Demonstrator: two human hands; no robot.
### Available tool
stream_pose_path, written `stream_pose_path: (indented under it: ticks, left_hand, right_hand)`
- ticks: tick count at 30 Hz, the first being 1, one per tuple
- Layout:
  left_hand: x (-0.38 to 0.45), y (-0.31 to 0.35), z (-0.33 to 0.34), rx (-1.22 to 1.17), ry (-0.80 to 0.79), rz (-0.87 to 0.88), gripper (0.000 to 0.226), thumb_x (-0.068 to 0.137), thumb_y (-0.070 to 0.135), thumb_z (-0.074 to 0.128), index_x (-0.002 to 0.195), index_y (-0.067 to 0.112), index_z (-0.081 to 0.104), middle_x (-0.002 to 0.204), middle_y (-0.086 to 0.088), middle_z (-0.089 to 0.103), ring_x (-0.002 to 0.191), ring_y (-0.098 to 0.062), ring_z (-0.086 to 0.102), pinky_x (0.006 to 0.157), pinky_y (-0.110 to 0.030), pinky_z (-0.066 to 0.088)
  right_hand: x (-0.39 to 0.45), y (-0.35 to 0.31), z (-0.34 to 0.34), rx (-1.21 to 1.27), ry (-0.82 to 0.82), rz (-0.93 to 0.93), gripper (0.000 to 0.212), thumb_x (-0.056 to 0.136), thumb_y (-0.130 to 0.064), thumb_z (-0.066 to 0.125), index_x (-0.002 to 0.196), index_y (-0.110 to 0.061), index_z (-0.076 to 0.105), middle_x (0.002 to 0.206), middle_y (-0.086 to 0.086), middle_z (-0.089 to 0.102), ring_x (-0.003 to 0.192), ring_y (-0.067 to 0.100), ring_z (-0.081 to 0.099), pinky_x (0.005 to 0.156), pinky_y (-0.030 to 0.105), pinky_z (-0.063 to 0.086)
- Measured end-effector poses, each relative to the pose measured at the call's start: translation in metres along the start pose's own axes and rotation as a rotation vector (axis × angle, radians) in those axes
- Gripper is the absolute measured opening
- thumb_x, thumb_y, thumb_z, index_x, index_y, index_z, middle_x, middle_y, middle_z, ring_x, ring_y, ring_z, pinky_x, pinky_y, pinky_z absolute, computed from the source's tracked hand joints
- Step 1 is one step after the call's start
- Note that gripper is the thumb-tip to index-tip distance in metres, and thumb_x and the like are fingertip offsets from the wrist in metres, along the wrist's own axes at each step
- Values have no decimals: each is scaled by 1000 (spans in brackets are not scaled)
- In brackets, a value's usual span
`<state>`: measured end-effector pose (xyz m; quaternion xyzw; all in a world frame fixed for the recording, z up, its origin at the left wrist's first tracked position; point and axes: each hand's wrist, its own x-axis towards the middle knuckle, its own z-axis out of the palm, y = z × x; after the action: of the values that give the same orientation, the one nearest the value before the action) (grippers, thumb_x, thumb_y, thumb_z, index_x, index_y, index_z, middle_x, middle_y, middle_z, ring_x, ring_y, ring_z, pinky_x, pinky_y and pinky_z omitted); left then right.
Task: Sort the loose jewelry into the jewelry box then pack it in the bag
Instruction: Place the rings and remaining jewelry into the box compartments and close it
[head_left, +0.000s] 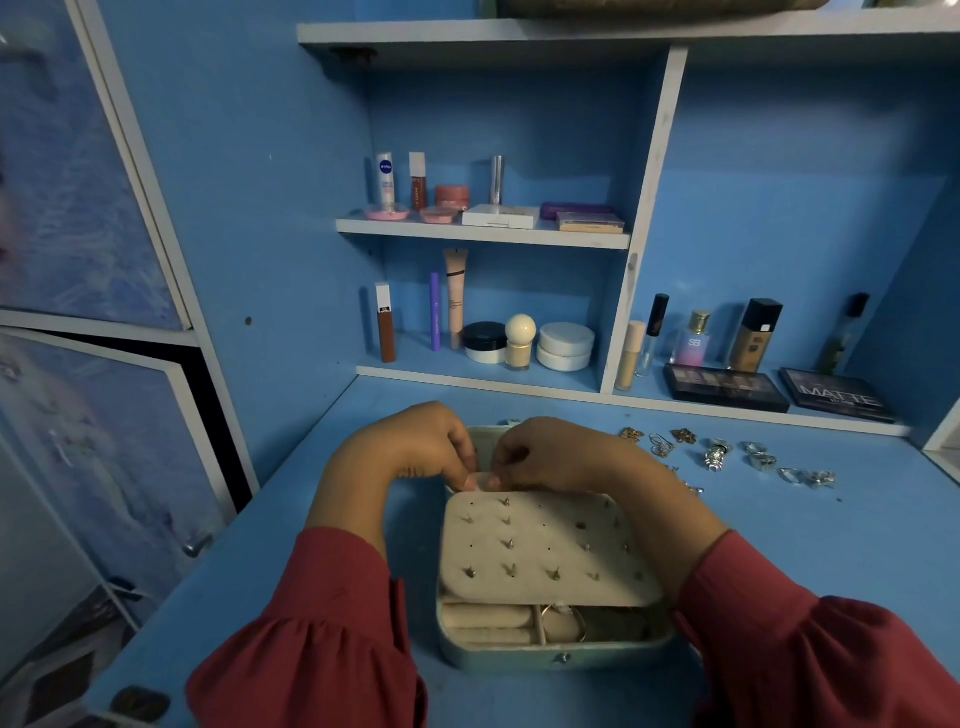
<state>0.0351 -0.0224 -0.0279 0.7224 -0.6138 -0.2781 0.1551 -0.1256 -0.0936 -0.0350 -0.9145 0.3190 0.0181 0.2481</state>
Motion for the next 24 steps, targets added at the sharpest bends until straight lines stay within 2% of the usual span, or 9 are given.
stream_pose_path:
  ticks: [5, 9, 12, 17, 21, 24]
  left_hand:
    - [2, 0, 2, 13, -24, 5, 13, 76, 12, 77, 83, 20, 70, 89, 3, 66, 85, -10, 59, 73, -21, 45]
    - [0, 2, 2, 14, -52, 25, 16, 79, 10, 74, 90, 19, 69, 83, 8, 62, 76, -4, 56, 66, -16, 43]
    - [0, 3, 2, -20, -61, 44, 21, 78, 5, 74, 92, 20, 68, 87, 5, 65, 79, -7, 60, 72, -17, 49]
    - [1, 4, 3, -55, -65, 46, 25, 78, 1, 73, 90, 22, 66, 89, 2, 68, 89, -15, 64, 87, -30, 52]
    - [3, 5, 4, -55, -50, 37, 21, 80, 3, 71, 92, 20, 68, 89, 3, 67, 92, -17, 64, 88, -31, 53]
    - [4, 4, 4, -68, -4, 48, 17, 83, 4, 67, 90, 20, 68, 83, 8, 65, 85, -11, 62, 82, -24, 50]
  right_hand:
    - [-2, -3, -2, 68, 31, -23, 5, 92, -29, 60, 92, -24, 60, 85, -13, 53, 78, 3, 47, 66, 18, 35]
    - [1, -4, -1, 49, 27, 29, 10, 92, -33, 59, 95, -24, 63, 93, -9, 56, 86, 9, 51, 73, 21, 38]
    - [3, -6, 0, -28, 32, 75, 17, 91, -39, 57, 86, -24, 62, 84, -8, 54, 81, 10, 51, 73, 24, 39]
    - [1, -11, 0, -78, 43, 99, 23, 90, -44, 58, 78, -24, 59, 75, -8, 52, 71, 6, 47, 58, 20, 31]
    - [-6, -9, -9, -23, 115, 108, 21, 88, -35, 63, 92, -16, 72, 91, -5, 64, 82, 10, 54, 68, 21, 41]
    - [-19, 1, -28, 53, 183, 147, 12, 87, -25, 67, 91, -18, 75, 89, -2, 71, 74, 8, 58, 72, 25, 49]
